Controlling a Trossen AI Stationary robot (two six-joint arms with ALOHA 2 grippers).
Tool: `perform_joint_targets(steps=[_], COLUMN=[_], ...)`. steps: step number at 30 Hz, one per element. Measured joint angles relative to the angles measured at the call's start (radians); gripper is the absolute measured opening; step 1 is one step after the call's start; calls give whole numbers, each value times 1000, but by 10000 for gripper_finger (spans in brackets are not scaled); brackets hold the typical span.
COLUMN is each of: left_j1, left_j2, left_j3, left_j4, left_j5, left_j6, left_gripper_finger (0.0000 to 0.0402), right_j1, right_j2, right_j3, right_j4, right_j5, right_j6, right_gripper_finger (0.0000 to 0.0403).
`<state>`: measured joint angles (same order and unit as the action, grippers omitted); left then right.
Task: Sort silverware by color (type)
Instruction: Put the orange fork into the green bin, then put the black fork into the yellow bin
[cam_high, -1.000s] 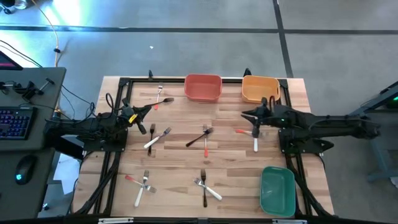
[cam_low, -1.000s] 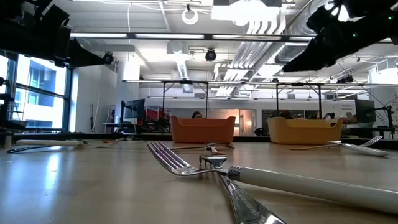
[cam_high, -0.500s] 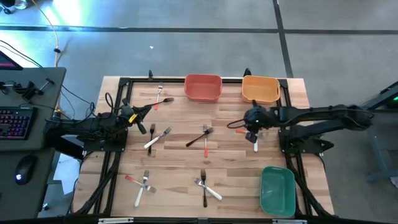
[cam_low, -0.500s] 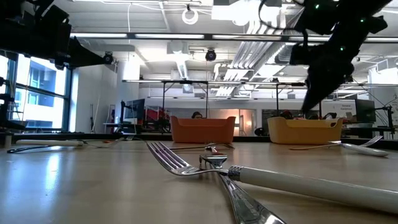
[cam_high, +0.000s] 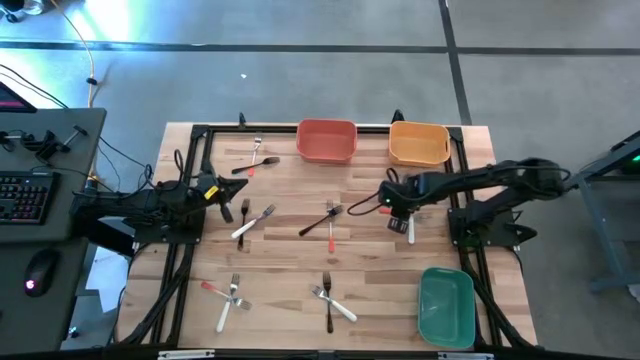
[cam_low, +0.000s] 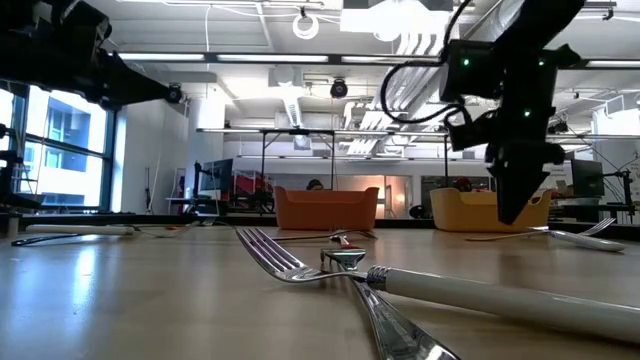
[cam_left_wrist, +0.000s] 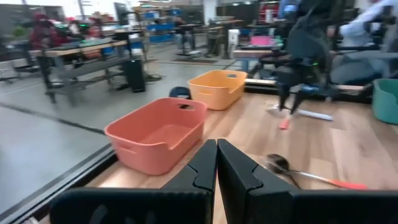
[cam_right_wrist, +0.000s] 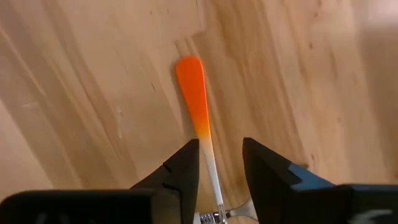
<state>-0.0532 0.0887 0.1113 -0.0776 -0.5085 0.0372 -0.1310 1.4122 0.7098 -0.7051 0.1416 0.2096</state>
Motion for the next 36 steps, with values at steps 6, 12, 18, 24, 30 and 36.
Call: perform_joint_targets(steps=[6, 12, 18, 24, 30, 36], left_j1=[0, 0, 0, 0, 0, 0], left_j2=[0, 0, 0, 0, 0, 0], left_j3=[0, 0, 0, 0, 0, 0], left_j4=[4, 6, 1, 1, 0, -1], left_j5=[1, 1, 1, 1, 1, 1], left_j6=[37, 44, 44, 45, 45, 45], left_gripper_finger=[5, 5, 5, 5, 5, 5], right_j1=[0, -2, -37, -60, -59, -50], right_j2=[80, 94, 94, 94, 94, 94], right_j3=[31, 32, 28, 27, 51, 119], right_j4=[-79, -106, -99, -83, -64, -7], right_j5=[0, 0, -3, -10, -11, -11], right_j6=[0, -5, 0, -5, -6, -39], right_gripper_finger=[124, 124, 114, 97, 104, 122])
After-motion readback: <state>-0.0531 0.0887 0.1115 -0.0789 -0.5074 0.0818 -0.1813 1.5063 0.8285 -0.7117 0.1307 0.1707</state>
